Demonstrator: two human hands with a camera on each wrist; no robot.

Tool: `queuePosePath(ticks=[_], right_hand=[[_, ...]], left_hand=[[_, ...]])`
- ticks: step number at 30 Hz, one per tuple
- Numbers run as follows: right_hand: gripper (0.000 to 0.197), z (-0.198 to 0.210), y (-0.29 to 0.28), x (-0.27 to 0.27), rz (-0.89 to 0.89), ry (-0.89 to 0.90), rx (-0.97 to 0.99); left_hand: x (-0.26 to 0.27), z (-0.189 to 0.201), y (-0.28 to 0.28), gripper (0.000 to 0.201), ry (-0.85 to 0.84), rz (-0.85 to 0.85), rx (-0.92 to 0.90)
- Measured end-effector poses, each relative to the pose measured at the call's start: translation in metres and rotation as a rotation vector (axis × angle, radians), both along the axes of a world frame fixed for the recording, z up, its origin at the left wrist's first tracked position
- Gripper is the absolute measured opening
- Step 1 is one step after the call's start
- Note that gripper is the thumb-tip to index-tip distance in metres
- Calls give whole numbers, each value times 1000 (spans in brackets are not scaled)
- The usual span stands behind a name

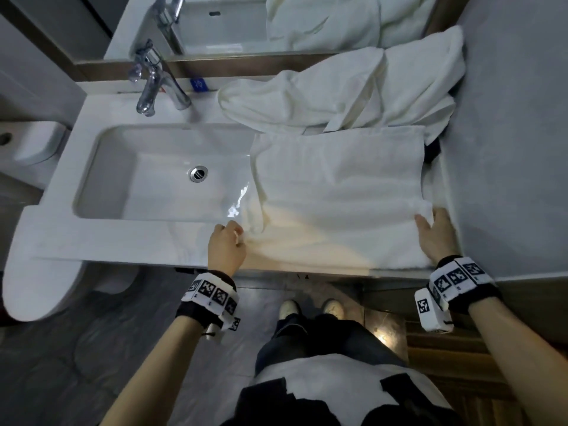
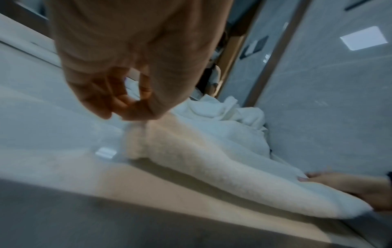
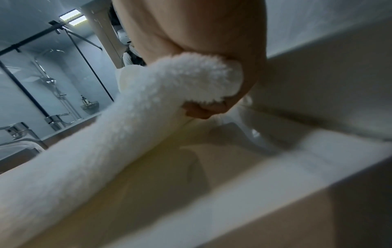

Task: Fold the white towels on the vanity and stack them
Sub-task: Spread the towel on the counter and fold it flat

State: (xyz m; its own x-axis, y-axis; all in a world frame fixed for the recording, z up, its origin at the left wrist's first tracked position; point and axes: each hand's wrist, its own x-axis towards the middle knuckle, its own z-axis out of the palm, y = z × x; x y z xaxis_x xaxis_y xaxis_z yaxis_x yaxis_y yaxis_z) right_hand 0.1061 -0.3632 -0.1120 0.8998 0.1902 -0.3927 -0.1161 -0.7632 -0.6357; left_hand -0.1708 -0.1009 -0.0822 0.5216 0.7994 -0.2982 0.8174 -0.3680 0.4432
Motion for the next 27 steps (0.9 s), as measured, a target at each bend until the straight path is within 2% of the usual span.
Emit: queuePosePath(ticks=[3,6,9,12,17,20,24,27], right_hand=[[43,0,-2,-2,4,3,15],[42,-1,-4,-6,-2,0,12],[44,-2,-6,-9,-36,12,5],[45,-1,-8,-14,-62,48,24],[35,-2,-17,-23,-54,60,85],[26,-4,-24,-32,-9,78,144],[35,-10,-38,-49,-28,132,131],[42,-15,-43,-64,-66,124,174]], left_hand=[[-11,-5,2,14,-100,47,-84],[-13,-10,-13,33,-134,32,-259],[-11,-19,-25,49,-78,-45,-159],[-13,-24,-29,40,-151,-4,-36],[-21,-26,-28,18,-389,288,-94],[-27,-29,-22,26,-415,348,-113],[-34,-26,-18,24,-487,376,-165],[-37,-21,-16,26,-627,409,-306]])
